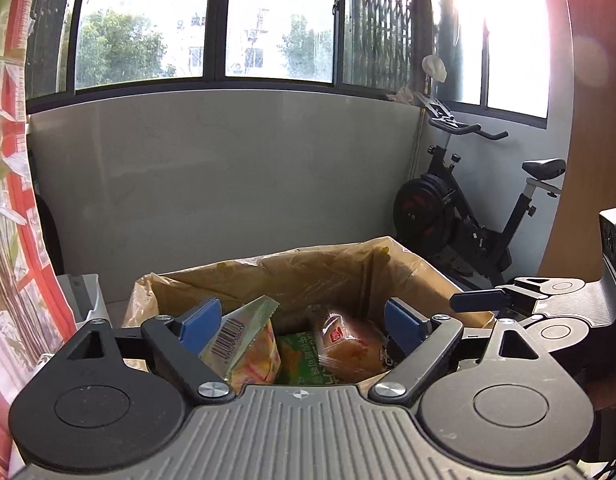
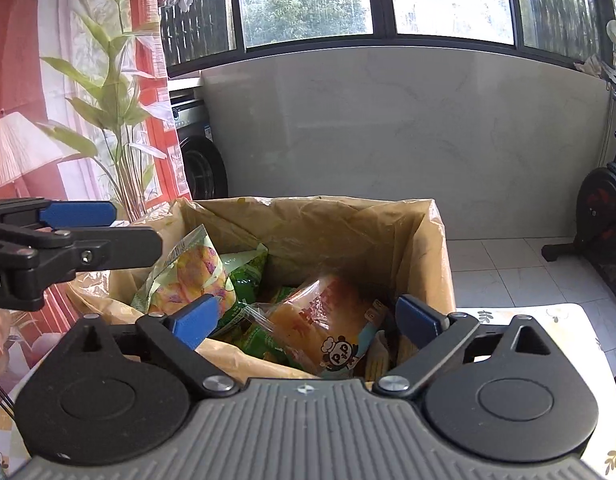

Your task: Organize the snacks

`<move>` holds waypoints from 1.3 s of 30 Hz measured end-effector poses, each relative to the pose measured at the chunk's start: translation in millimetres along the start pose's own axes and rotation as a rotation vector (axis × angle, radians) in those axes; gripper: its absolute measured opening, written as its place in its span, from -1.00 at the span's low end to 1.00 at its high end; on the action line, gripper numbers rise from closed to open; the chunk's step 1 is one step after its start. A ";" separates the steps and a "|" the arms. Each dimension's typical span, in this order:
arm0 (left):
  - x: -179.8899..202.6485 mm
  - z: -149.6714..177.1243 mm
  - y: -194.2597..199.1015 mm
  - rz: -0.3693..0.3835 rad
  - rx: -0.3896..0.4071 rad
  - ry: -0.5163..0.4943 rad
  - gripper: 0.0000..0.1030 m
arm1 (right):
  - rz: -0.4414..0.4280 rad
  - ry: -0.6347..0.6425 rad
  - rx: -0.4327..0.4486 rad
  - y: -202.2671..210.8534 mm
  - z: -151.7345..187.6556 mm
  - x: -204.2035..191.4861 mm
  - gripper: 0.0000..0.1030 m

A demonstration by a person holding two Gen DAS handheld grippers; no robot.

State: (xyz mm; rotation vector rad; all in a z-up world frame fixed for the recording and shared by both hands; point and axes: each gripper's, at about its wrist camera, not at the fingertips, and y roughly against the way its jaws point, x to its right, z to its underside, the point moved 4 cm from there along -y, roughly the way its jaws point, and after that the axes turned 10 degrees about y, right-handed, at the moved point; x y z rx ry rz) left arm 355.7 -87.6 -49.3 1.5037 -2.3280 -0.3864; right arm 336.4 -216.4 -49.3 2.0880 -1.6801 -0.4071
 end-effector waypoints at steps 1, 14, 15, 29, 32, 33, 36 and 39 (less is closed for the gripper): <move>-0.4 0.0 3.9 -0.017 0.008 0.000 0.75 | 0.004 -0.002 -0.004 3.9 0.1 -1.7 0.90; -27.0 -11.8 87.8 -0.067 0.113 0.165 0.78 | 0.071 -0.082 0.076 75.2 -1.0 -24.3 0.96; -28.7 -11.5 91.8 -0.065 0.115 0.176 0.78 | 0.074 -0.083 0.078 79.2 -0.7 -26.7 0.96; -27.6 4.1 123.8 -0.322 0.113 0.175 0.77 | 0.098 -0.056 0.064 107.8 0.2 -46.9 0.96; -25.1 6.5 128.3 -0.323 0.107 0.165 0.77 | 0.103 -0.046 0.063 109.7 0.7 -48.0 0.96; -24.7 6.9 129.3 -0.321 0.104 0.164 0.77 | 0.103 -0.046 0.064 109.9 0.7 -48.2 0.96; -24.0 6.9 130.7 -0.334 0.105 0.150 0.77 | 0.102 -0.043 0.064 109.8 0.9 -48.6 0.96; -23.9 6.4 132.9 -0.335 0.108 0.141 0.77 | 0.101 -0.043 0.060 109.2 1.4 -48.1 0.96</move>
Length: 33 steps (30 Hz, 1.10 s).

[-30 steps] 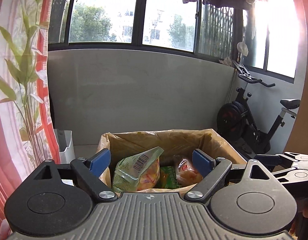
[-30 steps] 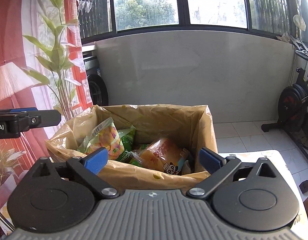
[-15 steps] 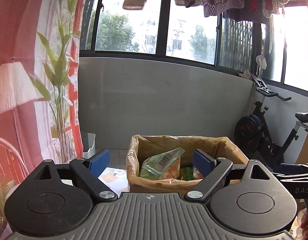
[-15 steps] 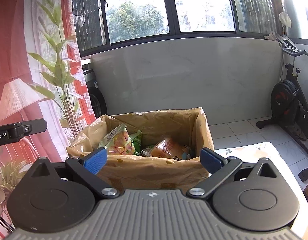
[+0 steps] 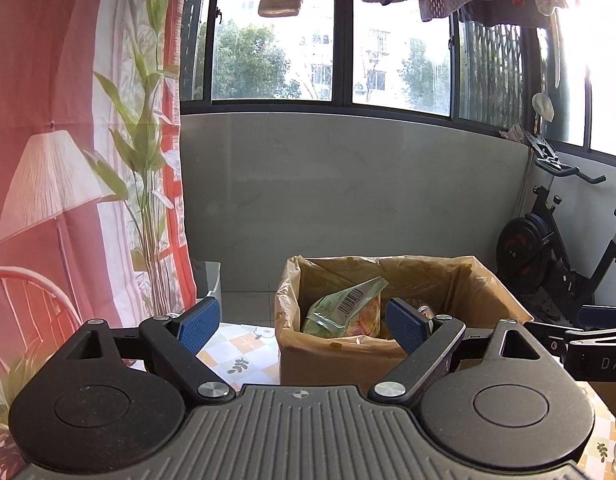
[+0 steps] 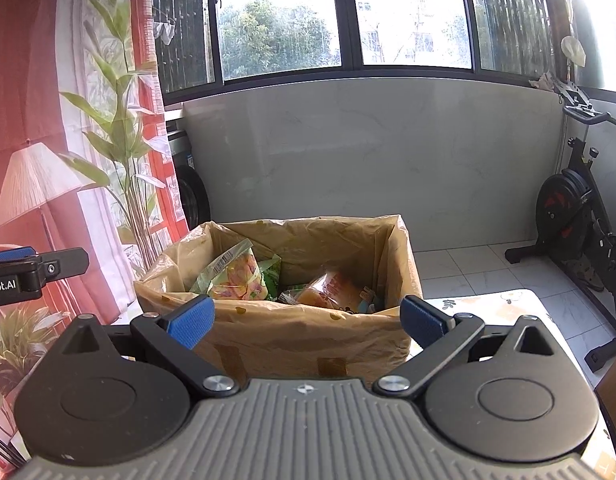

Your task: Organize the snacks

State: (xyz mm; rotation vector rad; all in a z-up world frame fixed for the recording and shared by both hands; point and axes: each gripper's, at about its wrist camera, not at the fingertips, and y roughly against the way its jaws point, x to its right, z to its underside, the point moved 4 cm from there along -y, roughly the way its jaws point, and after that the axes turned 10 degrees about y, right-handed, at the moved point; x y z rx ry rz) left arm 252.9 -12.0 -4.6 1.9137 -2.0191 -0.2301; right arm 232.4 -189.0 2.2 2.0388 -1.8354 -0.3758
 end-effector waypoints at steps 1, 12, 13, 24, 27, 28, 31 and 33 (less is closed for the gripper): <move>0.2 -0.1 0.3 0.000 0.001 -0.003 0.77 | 0.001 0.000 -0.001 -0.1 0.0 0.0 0.96; 0.4 -1.2 4.5 -0.003 0.003 -0.009 0.77 | 0.009 0.008 0.009 2.2 -1.9 -0.6 0.96; 0.2 -1.7 4.5 -0.004 0.004 -0.009 0.77 | 0.009 0.009 0.010 2.2 -2.0 -0.6 0.96; -1.2 -1.9 5.2 -0.005 0.002 -0.011 0.77 | 0.015 0.020 0.016 3.9 -1.0 2.2 0.96; -1.6 -1.6 5.2 -0.004 0.001 -0.010 0.77 | 0.018 0.028 0.017 4.0 -0.5 2.6 0.96; -1.9 -1.4 5.1 -0.004 0.000 -0.009 0.77 | 0.019 0.029 0.017 4.0 -0.5 2.9 0.96; -2.3 -1.2 4.2 -0.004 -0.005 -0.008 0.77 | 0.021 0.029 0.017 3.8 -0.1 3.4 0.96; -2.4 -1.0 3.9 -0.006 -0.007 -0.009 0.77 | 0.024 0.029 0.020 4.2 -0.2 4.2 0.96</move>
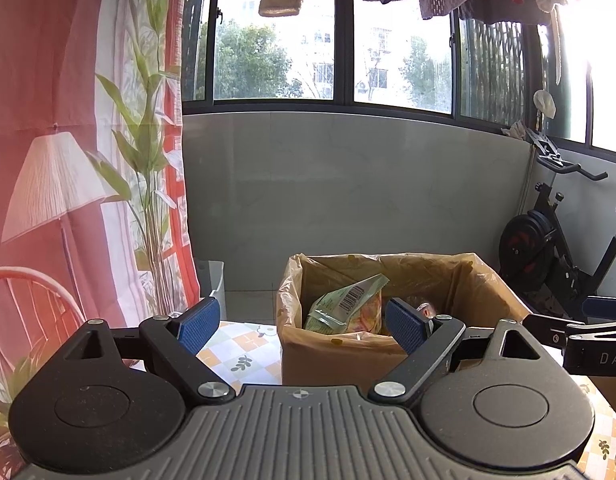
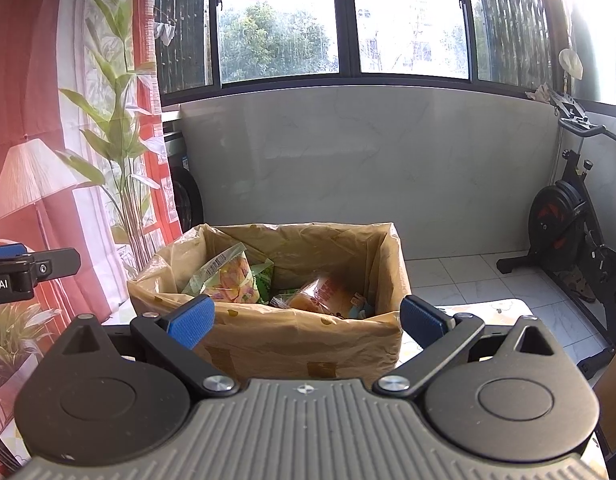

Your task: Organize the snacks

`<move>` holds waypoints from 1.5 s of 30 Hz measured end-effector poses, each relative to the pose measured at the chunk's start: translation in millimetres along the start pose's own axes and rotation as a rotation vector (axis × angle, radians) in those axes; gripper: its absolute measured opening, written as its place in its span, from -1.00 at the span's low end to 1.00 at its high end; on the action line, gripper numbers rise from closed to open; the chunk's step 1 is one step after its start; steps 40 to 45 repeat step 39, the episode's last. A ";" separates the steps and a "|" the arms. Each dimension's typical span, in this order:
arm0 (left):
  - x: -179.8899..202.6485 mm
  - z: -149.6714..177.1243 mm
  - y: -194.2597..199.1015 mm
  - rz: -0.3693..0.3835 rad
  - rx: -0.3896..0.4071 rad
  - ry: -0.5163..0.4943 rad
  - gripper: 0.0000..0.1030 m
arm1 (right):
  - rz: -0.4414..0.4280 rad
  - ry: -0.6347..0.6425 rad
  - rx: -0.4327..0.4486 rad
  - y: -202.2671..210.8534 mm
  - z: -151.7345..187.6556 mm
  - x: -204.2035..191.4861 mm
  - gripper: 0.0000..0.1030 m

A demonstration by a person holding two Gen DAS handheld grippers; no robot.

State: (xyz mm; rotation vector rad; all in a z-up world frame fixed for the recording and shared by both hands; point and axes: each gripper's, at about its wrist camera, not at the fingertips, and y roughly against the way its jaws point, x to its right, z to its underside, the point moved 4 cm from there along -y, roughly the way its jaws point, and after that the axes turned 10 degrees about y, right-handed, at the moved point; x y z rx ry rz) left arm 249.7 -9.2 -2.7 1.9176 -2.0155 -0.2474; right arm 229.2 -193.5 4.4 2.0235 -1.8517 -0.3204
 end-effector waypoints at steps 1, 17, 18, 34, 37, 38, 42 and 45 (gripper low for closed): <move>-0.5 0.0 0.1 -0.001 -0.001 0.000 0.77 | 0.001 0.001 0.002 0.0 -0.2 0.5 0.96; -2.7 1.5 1.3 -0.003 -0.011 0.013 0.77 | 0.005 -0.001 0.004 0.3 0.8 2.3 0.96; -3.0 1.7 1.7 -0.002 -0.012 0.014 0.77 | 0.006 -0.001 0.005 0.4 0.8 2.2 0.96; -4.8 2.8 3.2 -0.003 -0.011 0.016 0.77 | 0.008 0.009 0.004 1.7 2.6 0.5 0.96; -4.8 4.1 4.4 -0.004 -0.009 0.014 0.77 | 0.008 0.010 0.004 2.0 3.1 0.5 0.96; -5.0 4.4 4.5 -0.005 -0.010 0.016 0.77 | 0.008 0.010 0.003 2.1 3.3 0.6 0.96; -5.3 4.7 4.4 -0.005 -0.012 0.017 0.77 | 0.008 0.011 0.004 2.1 3.2 0.6 0.96; -5.3 4.7 4.4 -0.005 -0.012 0.017 0.77 | 0.008 0.011 0.004 2.1 3.2 0.6 0.96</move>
